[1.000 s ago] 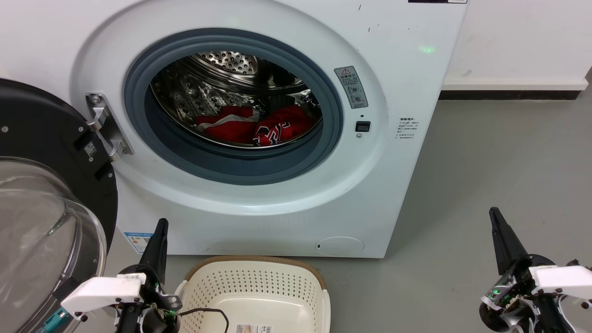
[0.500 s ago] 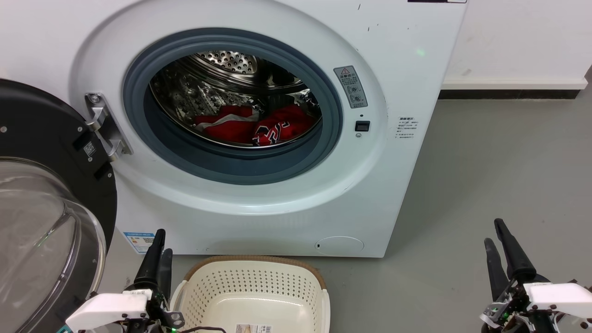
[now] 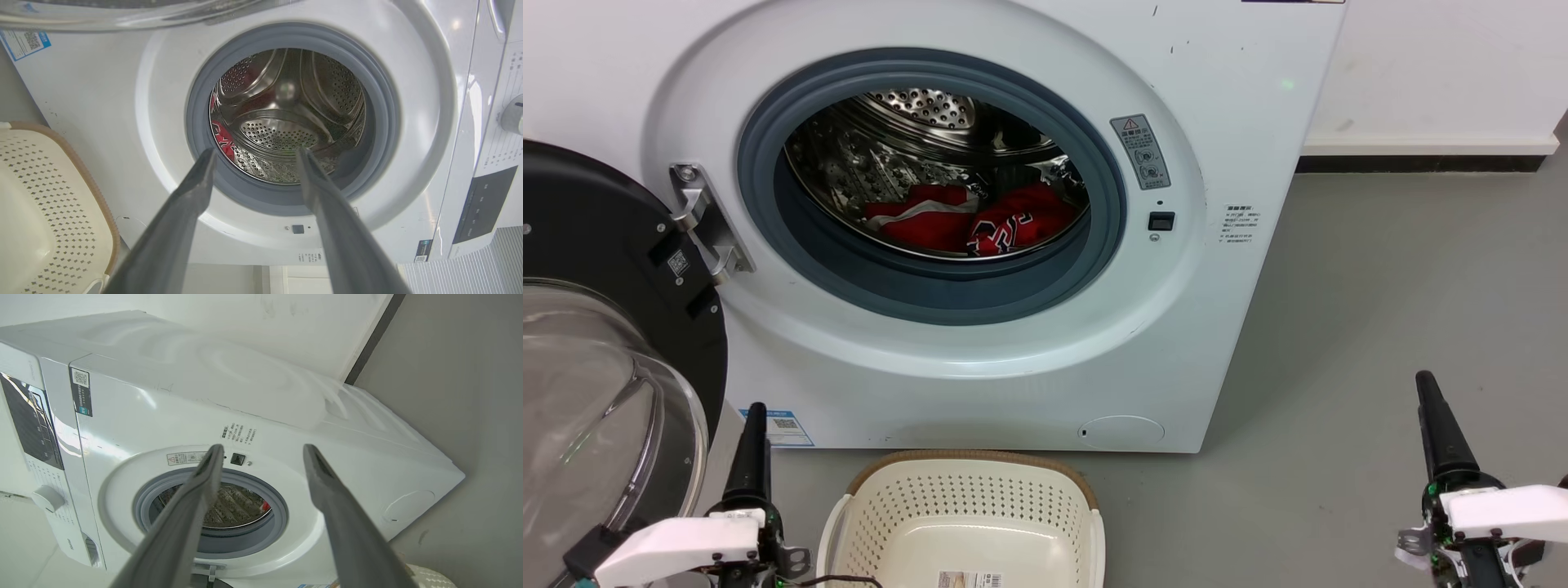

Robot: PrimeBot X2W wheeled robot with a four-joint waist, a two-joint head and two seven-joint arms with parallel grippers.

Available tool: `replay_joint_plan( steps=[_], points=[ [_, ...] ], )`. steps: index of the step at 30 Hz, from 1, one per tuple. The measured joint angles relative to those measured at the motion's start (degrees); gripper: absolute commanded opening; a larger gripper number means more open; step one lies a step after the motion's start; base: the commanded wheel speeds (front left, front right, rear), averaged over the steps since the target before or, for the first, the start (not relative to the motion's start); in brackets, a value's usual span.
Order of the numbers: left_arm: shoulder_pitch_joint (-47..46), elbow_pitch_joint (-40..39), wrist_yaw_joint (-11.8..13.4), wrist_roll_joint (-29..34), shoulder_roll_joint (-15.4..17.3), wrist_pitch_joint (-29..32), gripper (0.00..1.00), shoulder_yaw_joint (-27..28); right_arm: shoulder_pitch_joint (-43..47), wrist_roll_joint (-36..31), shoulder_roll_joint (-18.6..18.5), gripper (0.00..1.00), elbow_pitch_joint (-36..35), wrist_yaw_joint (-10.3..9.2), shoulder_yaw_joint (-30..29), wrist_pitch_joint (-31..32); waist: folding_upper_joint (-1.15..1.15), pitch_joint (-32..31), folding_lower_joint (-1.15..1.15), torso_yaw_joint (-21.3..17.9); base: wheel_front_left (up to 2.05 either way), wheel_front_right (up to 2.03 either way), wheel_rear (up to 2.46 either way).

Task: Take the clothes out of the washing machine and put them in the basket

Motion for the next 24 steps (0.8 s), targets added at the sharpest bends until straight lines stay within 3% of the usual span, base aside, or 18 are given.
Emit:
replay_joint_plan(
  steps=[4, 18, 24],
  points=[
    [0.0, -2.0, 0.5, 3.6, 0.0, -0.9, 1.0, 1.2, 0.0, -8.4, 0.0, 1.0, -2.3, 0.0, 0.1, -0.9, 0.0, 0.1, 0.0, 0.0, 0.0, 0.0, 0.0],
    [0.8, -12.4, 5.9, 18.7, 0.0, -3.9, 1.0, 0.9, 0.0, -32.8, 0.1, 1.0, -12.6, 0.0, 2.0, -3.9, 0.0, 0.5, 0.0, -0.2, 0.0, 0.0, 0.0],
    [1.8, -15.5, 5.8, 24.8, 0.0, -5.0, 1.0, -2.1, 0.2, -40.6, 0.1, 1.0, -15.1, 0.0, 3.2, -5.0, 0.0, 0.7, 0.0, -0.4, 0.0, 0.0, 0.0]
  ],
)
